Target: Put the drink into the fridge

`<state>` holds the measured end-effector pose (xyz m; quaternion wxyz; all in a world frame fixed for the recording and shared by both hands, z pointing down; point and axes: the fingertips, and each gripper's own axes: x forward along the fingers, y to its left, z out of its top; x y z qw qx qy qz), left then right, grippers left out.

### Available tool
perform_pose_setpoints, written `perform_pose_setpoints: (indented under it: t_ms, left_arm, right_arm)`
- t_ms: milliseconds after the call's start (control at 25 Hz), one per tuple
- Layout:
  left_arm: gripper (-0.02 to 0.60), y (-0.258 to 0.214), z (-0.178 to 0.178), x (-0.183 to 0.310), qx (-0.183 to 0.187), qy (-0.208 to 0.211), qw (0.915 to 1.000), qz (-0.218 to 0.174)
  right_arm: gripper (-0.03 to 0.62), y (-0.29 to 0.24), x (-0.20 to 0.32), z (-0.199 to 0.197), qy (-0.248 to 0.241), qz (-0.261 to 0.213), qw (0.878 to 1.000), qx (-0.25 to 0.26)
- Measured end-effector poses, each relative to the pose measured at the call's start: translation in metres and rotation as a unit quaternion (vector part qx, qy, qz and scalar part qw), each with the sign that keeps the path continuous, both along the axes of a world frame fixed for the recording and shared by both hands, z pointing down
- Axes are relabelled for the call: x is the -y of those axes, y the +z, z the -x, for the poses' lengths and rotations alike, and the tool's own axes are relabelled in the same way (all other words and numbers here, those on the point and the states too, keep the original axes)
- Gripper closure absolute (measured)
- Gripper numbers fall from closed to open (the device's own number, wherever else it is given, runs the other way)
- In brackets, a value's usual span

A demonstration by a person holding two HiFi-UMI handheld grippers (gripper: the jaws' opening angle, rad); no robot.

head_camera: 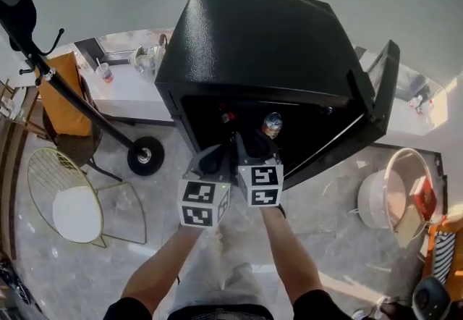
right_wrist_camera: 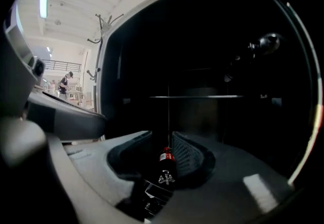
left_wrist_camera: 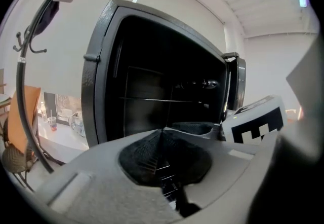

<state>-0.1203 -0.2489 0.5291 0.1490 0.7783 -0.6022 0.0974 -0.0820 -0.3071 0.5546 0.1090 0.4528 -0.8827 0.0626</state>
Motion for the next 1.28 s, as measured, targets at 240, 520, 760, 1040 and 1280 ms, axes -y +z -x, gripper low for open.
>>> perform_pose_setpoints:
  t_ms: [240, 520, 760, 1040, 1280]
  left_arm:
    - [0.577, -0.051, -0.013, -0.018, 0.007, 0.001, 1.0, -0.002]
    - [0.577, -0.103, -0.026, -0.042, 0.008, 0.007, 0.9999, -0.007]
    - [0.577, -0.131, -0.046, -0.065, 0.011, 0.011, 0.9997, -0.018]
    - [0.577, -0.154, -0.08, -0.105, 0.021, 0.025, 0.999, -0.03]
    - [0.577, -0.169, -0.102, -0.139, 0.022, 0.029, 0.9984, -0.042]
  right_arm:
    - [0.499, -0.063, -0.037, -0.019, 0.0, 0.002, 1.0, 0.001]
    - [0.52, -0.13, -0.08, -0.041, 0.005, -0.005, 1.0, -0.004]
    - [0.548, -0.166, -0.118, -0.064, 0.005, -0.022, 1.0, -0.012]
    - [0.572, -0.202, -0.158, -0.098, 0.007, -0.037, 0.999, 0.005]
    - [0.592, -0.212, -0.195, -0.113, -0.009, -0.035, 0.999, 0.01]
